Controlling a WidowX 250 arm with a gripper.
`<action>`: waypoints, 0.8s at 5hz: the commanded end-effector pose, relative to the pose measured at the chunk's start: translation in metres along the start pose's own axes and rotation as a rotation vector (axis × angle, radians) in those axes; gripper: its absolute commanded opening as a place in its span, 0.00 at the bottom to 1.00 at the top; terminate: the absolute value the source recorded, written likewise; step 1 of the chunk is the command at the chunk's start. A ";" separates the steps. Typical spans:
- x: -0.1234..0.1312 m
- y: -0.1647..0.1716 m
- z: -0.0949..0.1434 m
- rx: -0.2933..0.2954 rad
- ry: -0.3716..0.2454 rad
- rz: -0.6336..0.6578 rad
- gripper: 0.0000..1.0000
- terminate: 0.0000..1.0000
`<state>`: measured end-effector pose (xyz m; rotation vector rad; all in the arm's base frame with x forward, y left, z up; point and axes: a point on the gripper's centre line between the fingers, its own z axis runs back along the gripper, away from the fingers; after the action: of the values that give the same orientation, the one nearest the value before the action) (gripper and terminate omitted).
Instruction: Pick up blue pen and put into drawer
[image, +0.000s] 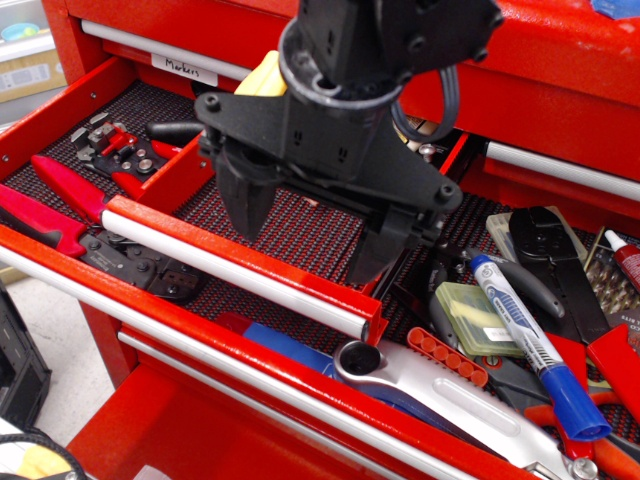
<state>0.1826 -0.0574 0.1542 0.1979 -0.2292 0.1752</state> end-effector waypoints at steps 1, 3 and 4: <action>0.000 0.000 0.000 0.000 0.000 0.000 1.00 0.00; 0.028 -0.082 0.004 0.004 0.101 0.397 1.00 0.00; 0.037 -0.108 -0.009 0.036 0.108 0.514 1.00 0.00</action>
<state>0.2370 -0.1557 0.1171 0.1929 -0.1360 0.6964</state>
